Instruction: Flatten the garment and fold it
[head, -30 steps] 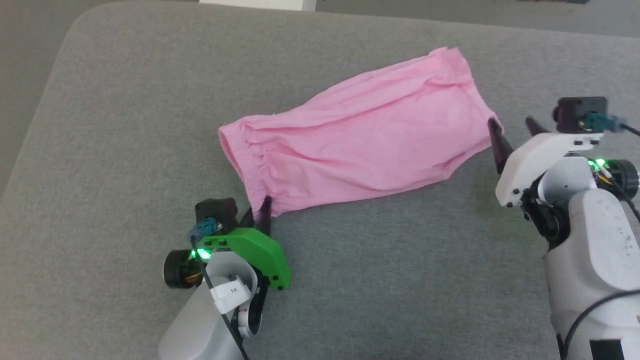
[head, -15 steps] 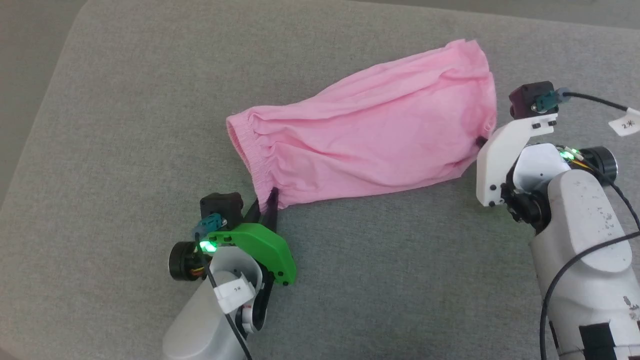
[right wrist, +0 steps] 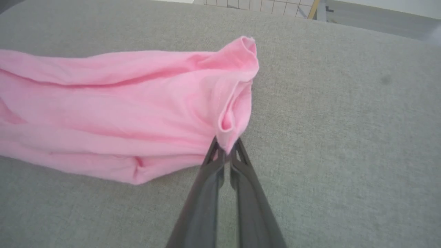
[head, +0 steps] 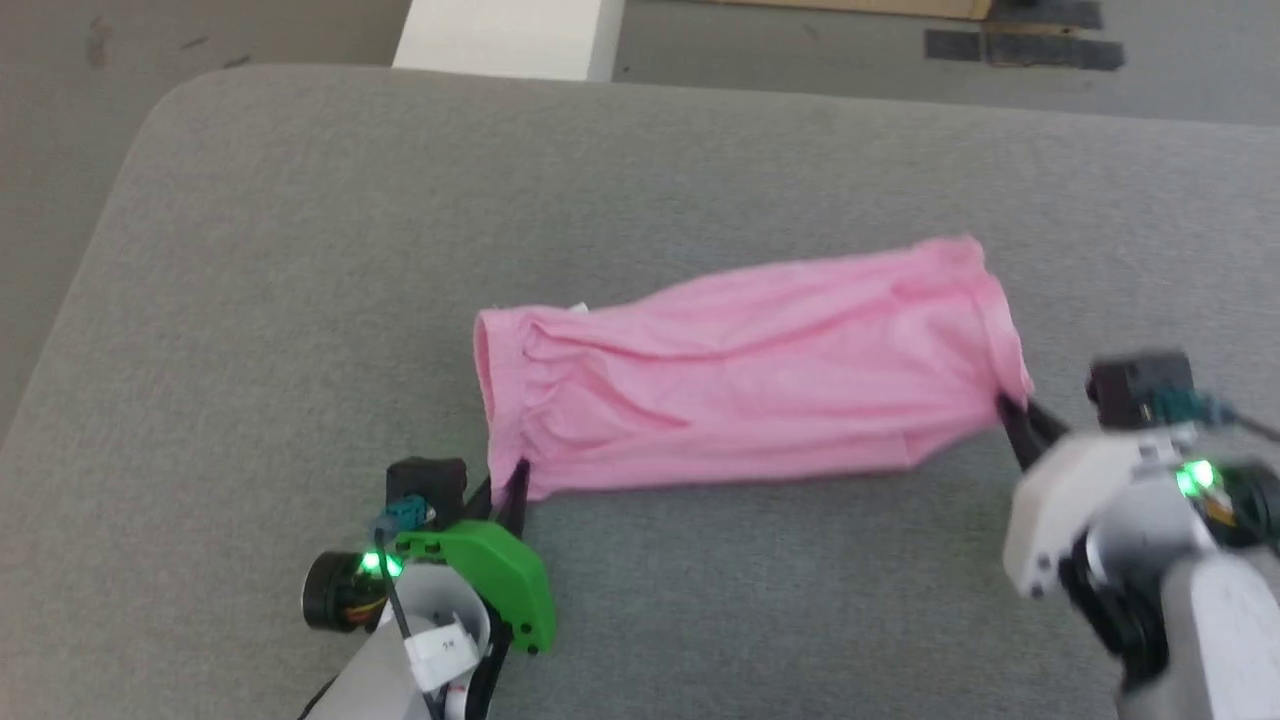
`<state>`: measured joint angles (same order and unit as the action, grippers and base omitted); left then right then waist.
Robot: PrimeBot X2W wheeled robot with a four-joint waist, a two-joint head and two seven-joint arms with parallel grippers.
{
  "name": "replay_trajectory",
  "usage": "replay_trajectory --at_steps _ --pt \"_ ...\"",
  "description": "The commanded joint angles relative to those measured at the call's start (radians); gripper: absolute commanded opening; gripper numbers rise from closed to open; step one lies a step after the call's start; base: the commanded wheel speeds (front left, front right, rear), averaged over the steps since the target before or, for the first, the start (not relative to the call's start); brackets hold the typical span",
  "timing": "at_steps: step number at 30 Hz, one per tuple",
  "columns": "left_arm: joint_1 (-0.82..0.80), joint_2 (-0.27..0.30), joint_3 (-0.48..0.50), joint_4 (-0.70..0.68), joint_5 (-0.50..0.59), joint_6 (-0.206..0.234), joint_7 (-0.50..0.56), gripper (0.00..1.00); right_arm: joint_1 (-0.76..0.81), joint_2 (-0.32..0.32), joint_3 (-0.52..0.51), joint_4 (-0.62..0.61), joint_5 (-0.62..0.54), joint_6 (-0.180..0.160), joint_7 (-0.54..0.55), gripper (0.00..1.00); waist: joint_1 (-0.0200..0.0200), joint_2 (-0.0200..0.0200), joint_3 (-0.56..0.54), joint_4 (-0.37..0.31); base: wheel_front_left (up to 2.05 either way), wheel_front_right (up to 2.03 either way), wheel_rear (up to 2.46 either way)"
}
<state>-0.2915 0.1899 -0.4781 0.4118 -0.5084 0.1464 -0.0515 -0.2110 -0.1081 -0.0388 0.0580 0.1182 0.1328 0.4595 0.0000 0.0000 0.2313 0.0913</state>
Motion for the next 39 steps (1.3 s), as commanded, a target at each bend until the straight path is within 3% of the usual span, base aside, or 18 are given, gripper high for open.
replay_trajectory --at_steps 1,2,4,9,10,11,12,19,22,27,31,39 --pt "0.025 0.022 -0.005 -0.021 0.015 0.001 0.019 0.0 0.062 0.01 -0.023 -0.051 0.01 -0.002 0.01 0.0 0.0 0.0 -0.031 -0.035 0.0 0.0 0.0" --pt "0.059 0.049 -0.015 -0.071 0.014 0.003 0.06 0.0 0.166 0.038 -0.056 -0.126 0.029 -0.002 0.02 0.0 0.0 0.0 -0.04 -0.046 0.0 0.0 0.0" --pt "0.083 0.07 -0.021 -0.109 0.01 0.004 0.095 0.0 0.226 0.051 -0.068 -0.155 0.06 -0.002 0.02 0.0 0.0 0.0 -0.043 -0.051 0.0 0.0 0.0" --pt "0.137 0.108 -0.035 -0.202 -0.02 -0.002 0.192 0.0 0.312 0.057 -0.066 -0.125 0.149 -0.002 -0.007 0.0 0.0 0.0 -0.042 -0.057 0.0 0.0 0.0" --pt "0.147 0.108 -0.031 -0.22 -0.032 -0.001 0.203 0.11 0.316 0.057 -0.06 -0.11 0.158 -0.002 -0.019 0.11 0.0 0.0 -0.043 -0.057 0.0 0.0 0.0" --pt "0.153 0.109 -0.029 -0.233 -0.039 0.001 0.209 0.44 0.316 0.057 -0.053 -0.098 0.166 -0.002 -0.031 0.84 0.0 0.0 -0.044 -0.057 0.0 0.0 0.0" --pt "0.16 0.111 -0.027 -0.247 -0.044 0.004 0.214 1.0 0.315 0.057 -0.05 -0.084 0.171 -0.002 -0.046 1.0 0.0 0.0 -0.047 -0.055 0.0 0.0 0.0" --pt "0.213 0.103 -0.001 -0.336 -0.1 -0.005 0.189 1.0 0.321 0.058 -0.078 -0.078 0.17 -0.002 -0.146 1.0 0.0 0.0 -0.079 -0.032 0.0 0.0 0.0" --pt "0.231 0.116 0.033 -0.382 -0.107 -0.008 0.127 1.0 0.321 0.058 -0.092 -0.107 0.163 -0.002 -0.189 1.0 0.0 0.0 -0.087 -0.03 0.0 0.0 0.0" --pt "0.199 0.144 0.087 -0.401 -0.031 -0.013 -0.071 1.0 0.289 0.058 -0.118 -0.118 0.148 -0.002 -0.255 1.0 0.0 0.0 -0.087 -0.025 0.0 0.0 0.0" --pt "0.116 0.122 0.153 -0.327 0.027 -0.04 -0.205 1.0 0.215 0.058 -0.128 -0.055 0.133 -0.002 -0.282 1.0 0.0 0.0 -0.081 -0.017 0.0 0.0 0.0" --pt "0.042 0.05 0.265 -0.313 0.166 -0.11 -0.21 1.0 0.092 0.058 -0.156 0.105 0.117 -0.002 -0.222 1.0 0.0 0.0 -0.063 -0.013 0.0 0.0 0.0"
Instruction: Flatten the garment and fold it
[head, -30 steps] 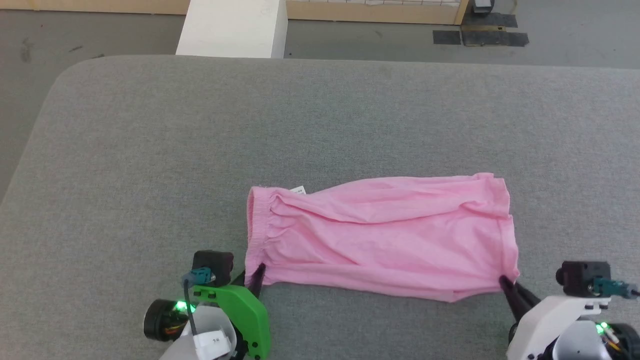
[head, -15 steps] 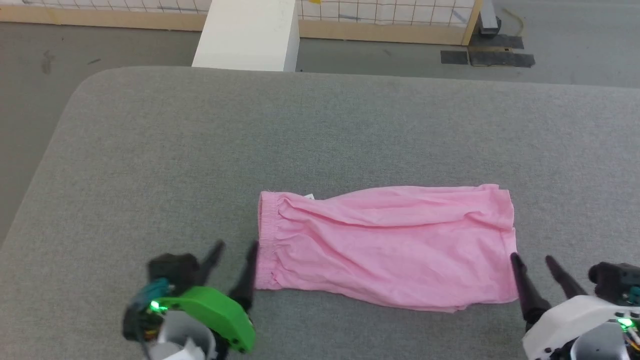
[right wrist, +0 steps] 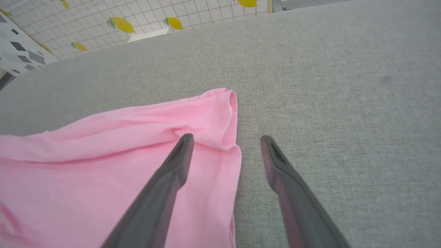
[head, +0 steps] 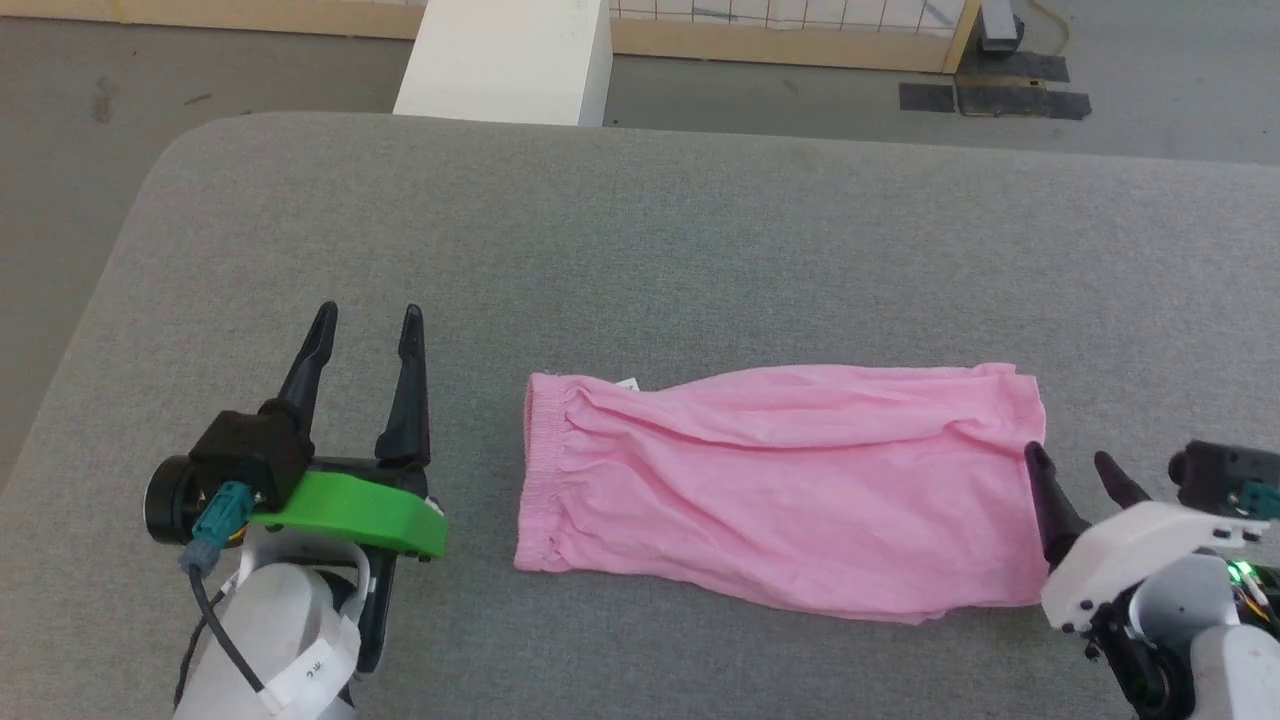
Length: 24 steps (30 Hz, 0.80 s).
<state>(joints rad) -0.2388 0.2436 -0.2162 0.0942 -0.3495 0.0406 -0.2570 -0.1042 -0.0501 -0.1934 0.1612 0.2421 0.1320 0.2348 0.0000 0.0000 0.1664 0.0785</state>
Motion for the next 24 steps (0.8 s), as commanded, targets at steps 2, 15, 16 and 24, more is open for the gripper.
replay_trajectory --at_steps 2,15,16,24 --pt "-0.012 -0.025 0.025 0.016 0.032 -0.022 -0.004 1.0 -0.049 0.0 -0.01 0.051 -0.006 -0.001 0.031 1.0 0.0 0.0 0.006 -0.001 0.0 0.0 0.0" --pt "0.0 -0.137 0.148 0.076 0.121 -0.104 -0.005 1.0 -0.169 0.0 0.055 0.286 0.001 -0.001 0.336 0.63 0.0 0.0 0.02 0.012 0.0 0.0 0.0" --pt "0.002 -0.141 0.156 0.078 0.126 -0.108 -0.005 1.0 -0.166 0.0 0.073 0.279 0.019 -0.001 0.349 0.45 0.0 0.0 0.02 0.013 0.0 0.0 0.0" --pt "0.002 -0.168 0.194 0.098 0.157 -0.137 -0.005 1.0 -0.145 0.0 0.037 0.193 0.001 -0.001 0.256 0.0 0.0 0.0 0.014 0.008 0.0 0.0 0.0"
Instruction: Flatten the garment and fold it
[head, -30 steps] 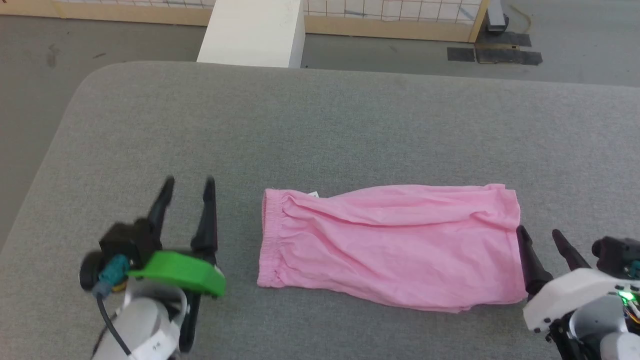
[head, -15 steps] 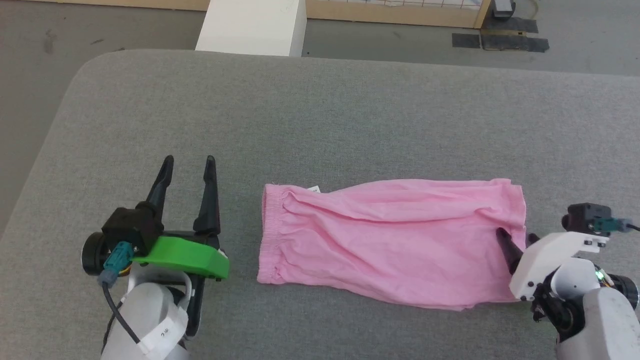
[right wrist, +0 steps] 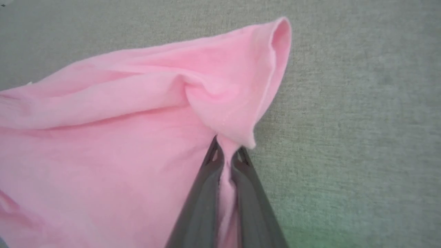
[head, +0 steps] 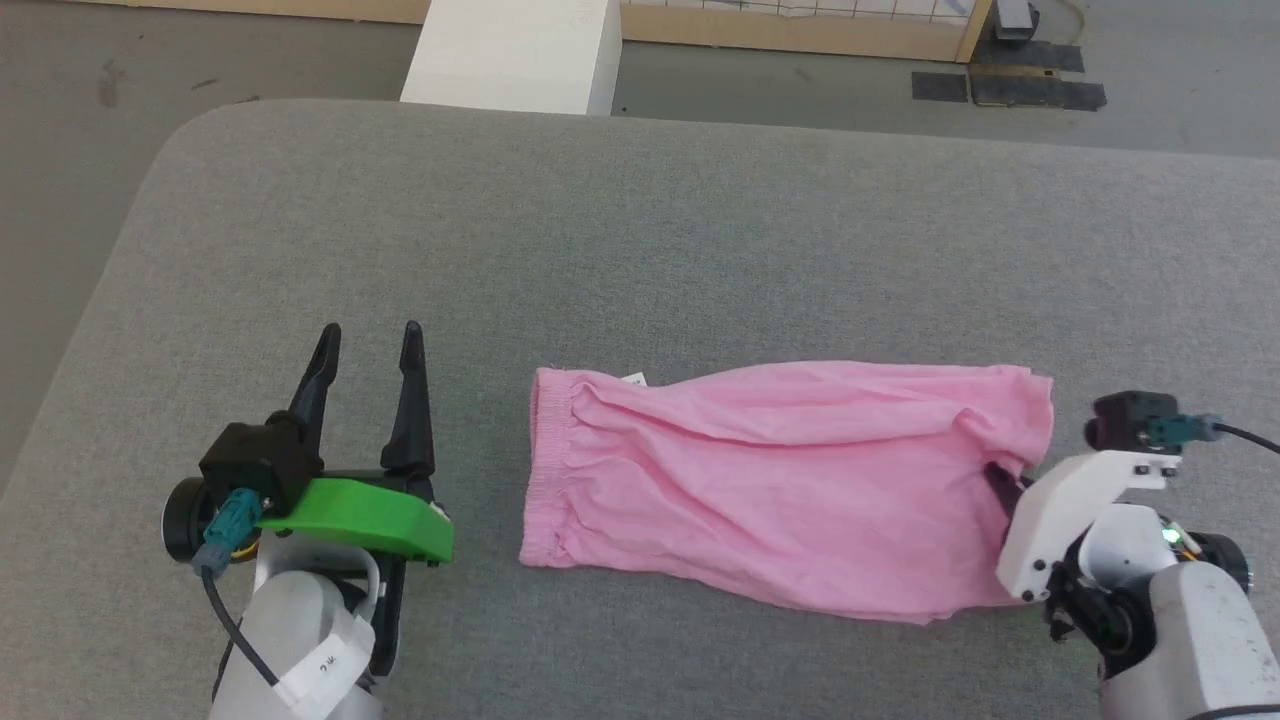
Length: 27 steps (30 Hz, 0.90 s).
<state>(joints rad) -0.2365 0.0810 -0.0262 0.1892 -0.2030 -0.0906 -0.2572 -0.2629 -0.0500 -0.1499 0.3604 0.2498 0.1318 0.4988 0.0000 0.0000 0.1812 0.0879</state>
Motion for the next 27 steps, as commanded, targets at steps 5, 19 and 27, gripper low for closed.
replay_trajectory --at_steps 5,19,27 --pt "0.003 -0.013 0.013 0.012 0.015 -0.014 -0.004 1.0 0.045 0.0 -0.091 -0.078 -0.071 -0.001 -0.025 0.0 0.0 0.0 -0.008 -0.006 0.0 0.0 0.0" --pt "0.02 -0.024 0.023 0.022 0.019 -0.029 -0.005 1.0 0.154 0.0 -0.18 -0.45 -0.173 -0.001 0.111 0.0 0.0 0.0 -0.026 -0.01 0.0 0.0 0.0" --pt "0.02 -0.027 0.025 0.02 0.022 -0.032 -0.005 1.0 0.143 0.0 0.135 -0.605 -0.153 -0.001 0.203 0.0 0.0 0.0 -0.024 -0.005 0.0 0.0 0.0"
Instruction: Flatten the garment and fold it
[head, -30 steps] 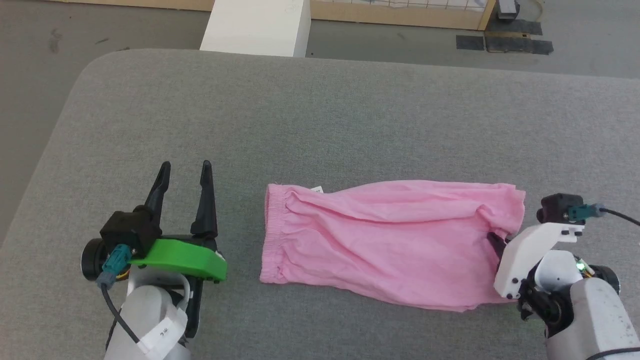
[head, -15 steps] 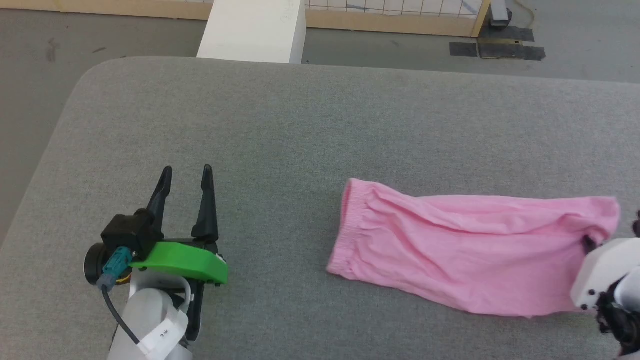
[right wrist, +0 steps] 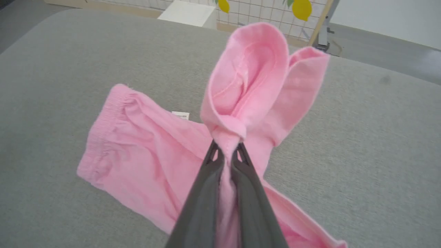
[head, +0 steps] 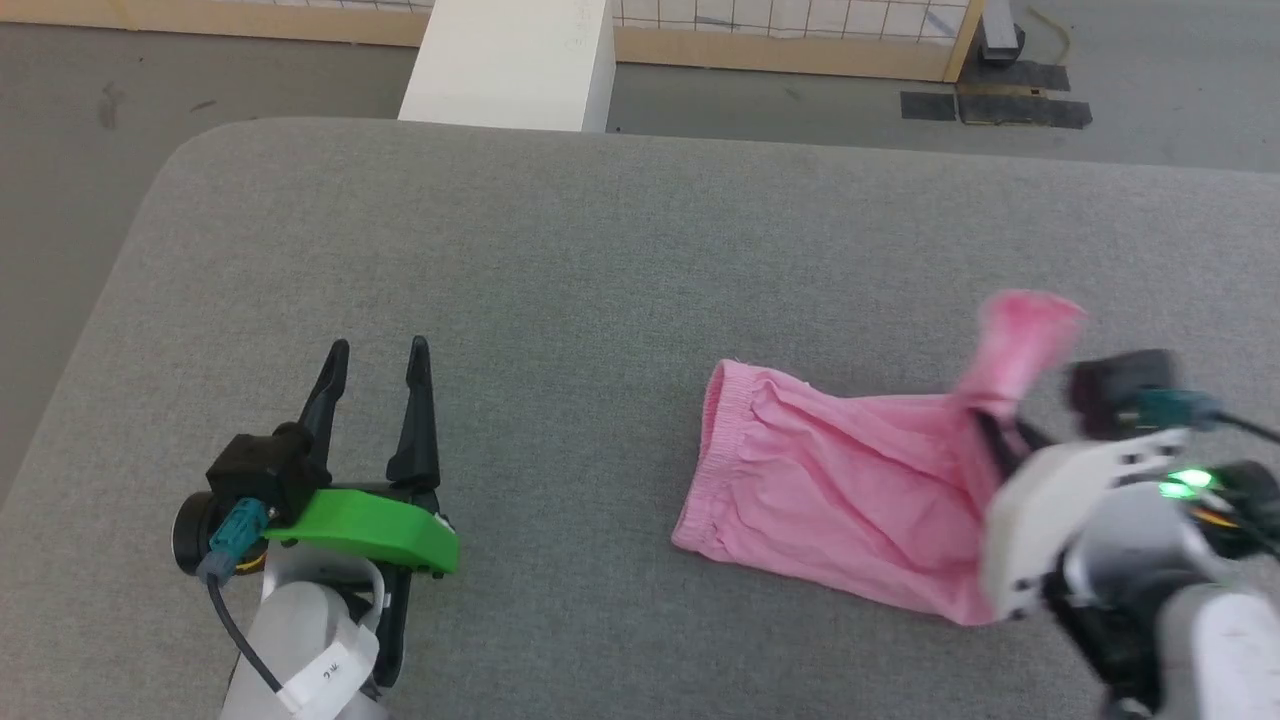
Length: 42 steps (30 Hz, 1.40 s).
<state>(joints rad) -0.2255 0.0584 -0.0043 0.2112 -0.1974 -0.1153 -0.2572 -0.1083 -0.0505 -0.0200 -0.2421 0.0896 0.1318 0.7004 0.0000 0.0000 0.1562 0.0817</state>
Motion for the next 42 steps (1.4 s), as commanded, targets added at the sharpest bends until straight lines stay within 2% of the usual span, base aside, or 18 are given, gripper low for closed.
replay_trajectory --at_steps 1,4,8,17,18,19,20,24,25,31,34,37,42 --pt "0.008 -0.005 0.003 -0.002 0.017 -0.007 -0.005 1.0 -0.023 0.0 0.041 0.004 0.004 -0.001 0.004 0.0 0.0 0.0 0.001 0.003 0.0 0.0 0.0" --pt "0.002 -0.006 -0.003 -0.002 0.016 -0.008 -0.005 1.0 -0.072 0.0 0.149 0.059 -0.013 -0.001 -0.004 0.0 0.0 0.0 0.007 0.017 0.0 0.0 0.0" --pt "-0.004 -0.007 -0.012 -0.003 0.009 -0.009 -0.005 1.0 -0.133 0.0 0.245 0.168 0.013 -0.001 -0.04 0.0 0.0 0.0 0.018 0.04 0.0 0.0 0.0" --pt "-0.011 -0.008 -0.016 0.002 -0.002 -0.01 -0.005 1.0 -0.251 0.0 0.396 0.437 0.112 -0.001 -0.074 0.0 0.0 0.0 0.048 0.071 0.0 0.0 0.0" --pt "-0.012 -0.008 -0.017 0.002 -0.004 -0.01 -0.005 1.0 -0.265 0.0 0.409 0.463 0.132 -0.001 -0.078 0.1 0.0 0.0 0.051 0.073 0.0 0.0 0.0" --pt "-0.013 -0.008 -0.019 0.002 -0.006 -0.01 -0.005 1.0 -0.274 0.0 0.417 0.483 0.147 -0.001 -0.081 0.41 0.0 0.0 0.053 0.073 0.0 0.0 0.0" --pt "-0.015 -0.008 -0.021 0.002 -0.008 -0.01 -0.005 1.0 -0.286 0.0 0.43 0.505 0.164 -0.001 -0.084 1.0 0.0 0.0 0.055 0.074 0.0 0.0 0.0" --pt "-0.017 -0.008 -0.027 0.002 -0.014 -0.005 -0.005 1.0 -0.305 0.0 0.461 0.541 0.263 -0.001 -0.107 1.0 0.0 0.0 0.058 0.072 0.0 0.0 0.0" --pt "-0.015 -0.008 -0.025 0.001 -0.013 -0.002 -0.005 1.0 -0.308 0.0 0.477 0.517 0.327 -0.001 -0.141 1.0 0.0 0.0 0.054 0.062 0.0 0.0 0.0" --pt "-0.004 -0.008 -0.015 -0.001 -0.007 0.001 -0.005 1.0 -0.271 0.0 0.422 0.341 0.49 -0.001 -0.334 1.0 0.0 0.0 0.032 0.028 0.0 0.0 0.0" --pt "0.002 -0.008 -0.01 -0.003 -0.002 0.001 -0.005 1.0 -0.228 0.0 0.348 0.266 0.528 -0.001 -0.433 1.0 0.0 0.0 0.02 0.011 0.0 0.0 0.0" --pt "0.009 -0.008 -0.003 -0.006 0.002 0.0 -0.005 1.0 -0.168 0.0 0.237 0.223 0.512 -0.001 -0.515 1.0 0.0 0.0 0.009 -0.008 0.0 0.0 0.0" --pt "0.016 -0.008 -0.002 -0.009 0.006 -0.002 -0.005 1.0 -0.071 0.0 0.063 0.244 0.49 -0.001 -0.601 1.0 0.0 0.0 -0.003 -0.024 0.0 0.0 0.0"
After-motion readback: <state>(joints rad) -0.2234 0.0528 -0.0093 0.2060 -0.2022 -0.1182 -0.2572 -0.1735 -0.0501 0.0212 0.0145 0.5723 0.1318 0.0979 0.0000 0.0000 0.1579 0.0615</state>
